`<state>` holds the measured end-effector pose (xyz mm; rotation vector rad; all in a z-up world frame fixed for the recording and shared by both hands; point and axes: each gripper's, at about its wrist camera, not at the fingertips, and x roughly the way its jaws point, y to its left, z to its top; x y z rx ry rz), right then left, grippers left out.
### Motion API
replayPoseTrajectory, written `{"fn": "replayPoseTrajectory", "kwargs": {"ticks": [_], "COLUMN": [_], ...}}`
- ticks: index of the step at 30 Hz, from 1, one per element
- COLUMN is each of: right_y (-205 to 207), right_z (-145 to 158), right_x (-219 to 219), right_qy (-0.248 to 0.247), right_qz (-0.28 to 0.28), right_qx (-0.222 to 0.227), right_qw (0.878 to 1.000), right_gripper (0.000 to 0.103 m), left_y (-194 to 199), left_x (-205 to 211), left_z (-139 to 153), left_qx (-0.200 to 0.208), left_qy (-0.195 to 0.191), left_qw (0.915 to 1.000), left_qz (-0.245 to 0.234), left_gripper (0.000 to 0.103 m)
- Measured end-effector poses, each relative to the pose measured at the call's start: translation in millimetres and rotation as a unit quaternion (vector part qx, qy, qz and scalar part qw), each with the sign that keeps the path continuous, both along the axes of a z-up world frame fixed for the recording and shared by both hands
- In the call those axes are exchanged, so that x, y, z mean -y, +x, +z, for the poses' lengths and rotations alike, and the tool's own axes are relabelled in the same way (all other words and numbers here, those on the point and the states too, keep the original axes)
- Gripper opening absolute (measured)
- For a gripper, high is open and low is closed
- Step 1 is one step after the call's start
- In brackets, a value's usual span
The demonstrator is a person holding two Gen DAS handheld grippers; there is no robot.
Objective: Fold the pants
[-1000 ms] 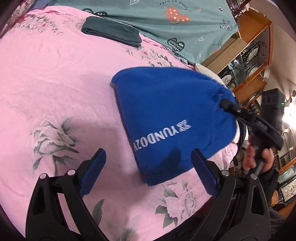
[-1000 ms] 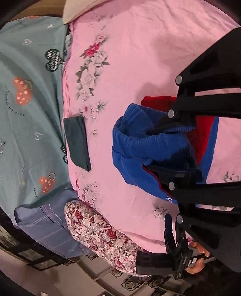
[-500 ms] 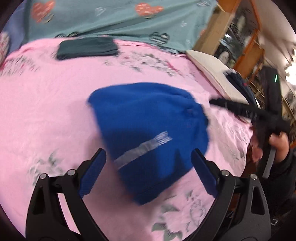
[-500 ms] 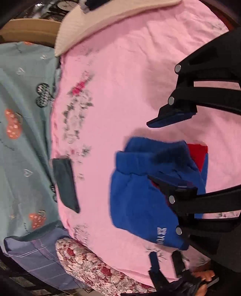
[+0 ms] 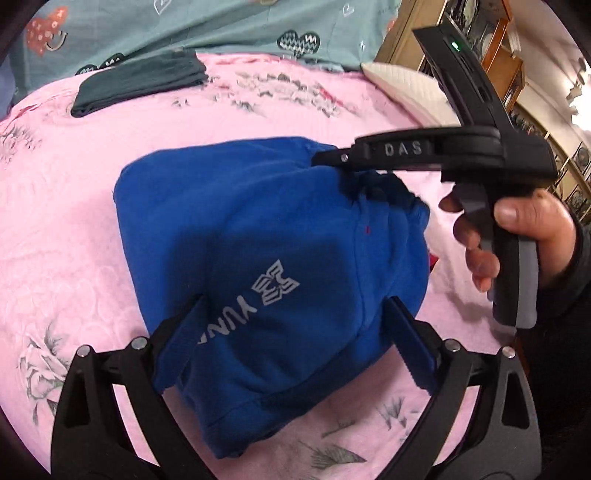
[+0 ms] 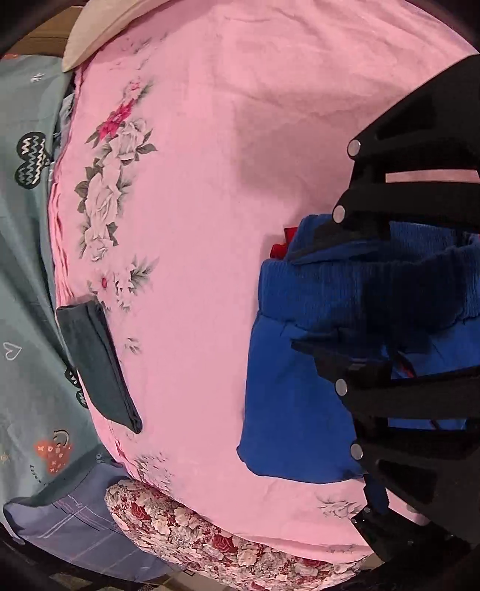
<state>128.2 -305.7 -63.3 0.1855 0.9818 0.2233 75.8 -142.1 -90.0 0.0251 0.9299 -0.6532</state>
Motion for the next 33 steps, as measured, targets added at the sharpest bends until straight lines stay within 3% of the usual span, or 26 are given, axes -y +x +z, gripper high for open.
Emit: {"fn": "replayPoseTrajectory", "kwargs": {"ticks": [2, 4, 6, 8, 11, 13, 17, 20, 22, 23, 24, 26, 29, 33], "right_y": [-11.7, -27.1, -39.2, -49.1, -52.4, -52.8, -50.4, -50.8, -49.4, -49.1, -49.7, -50.6, -55.0, -62.1], "right_z": [22.3, 42.3, 47.4, 38.2, 6.2, -12.4, -28.9, -28.1, -29.7, -30.7, -28.7, -27.6, -22.1, 0.8], "right_x": [7.0, 23.6, 47.8, 67.5, 81.9, 80.2, 62.2, 46.8, 40.0, 33.2, 29.2, 26.8, 31.2, 20.6], "right_qy": [0.011, 0.025, 0.033, 0.047, 0.102, 0.131, 0.154, 0.144, 0.168, 0.165, 0.150, 0.154, 0.169, 0.171], "right_qz": [0.001, -0.010, -0.032, -0.046, -0.041, -0.036, -0.001, 0.021, 0.042, 0.053, 0.053, 0.059, 0.045, 0.057], "right_qx": [0.026, 0.056, 0.061, 0.051, 0.001, -0.025, -0.051, -0.049, -0.061, -0.070, -0.065, -0.067, -0.057, -0.019], "right_qw": [1.000, 0.998, 0.997, 0.997, 0.994, 0.990, 0.987, 0.988, 0.983, 0.982, 0.985, 0.984, 0.983, 0.983], "right_gripper": [0.045, 0.055, 0.081, 0.095, 0.095, 0.095, 0.095, 0.096, 0.091, 0.074, 0.067, 0.046, 0.038, 0.035], "left_y": [-3.2, -7.4, -9.3, 0.3, 22.6, 34.3, 46.5, 53.4, 54.6, 55.6, 57.3, 59.9, 58.4, 52.1], "left_x": [-8.5, -27.7, -52.6, -78.0, -98.9, -99.0, -82.1, -72.5, -69.2, -66.6, -64.0, -60.6, -69.7, -74.6], "left_z": [11.7, 28.0, 37.2, 32.9, 7.8, -9.4, -13.9, -15.6, -16.2, -15.7, -16.2, -16.4, -14.1, -2.5], "left_qx": [-0.004, -0.006, -0.014, -0.053, -0.115, -0.151, -0.158, -0.170, -0.167, -0.168, -0.168, -0.165, -0.165, -0.147], "left_qy": [-0.025, -0.068, -0.100, -0.135, -0.158, -0.178, -0.175, -0.187, -0.185, -0.182, -0.179, -0.167, -0.177, -0.184], "left_qw": [0.9997, 0.9977, 0.9947, 0.9885, 0.9763, 0.9669, 0.9665, 0.9628, 0.9633, 0.9639, 0.9646, 0.9670, 0.9642, 0.9659], "left_qz": [-0.001, 0.001, 0.016, 0.041, 0.093, 0.103, 0.101, 0.097, 0.099, 0.098, 0.098, 0.099, 0.107, 0.108], "left_gripper": [0.096, 0.096, 0.097, 0.099, 0.099, 0.099, 0.099, 0.099, 0.098, 0.097, 0.095, 0.078, 0.064, 0.055]}}
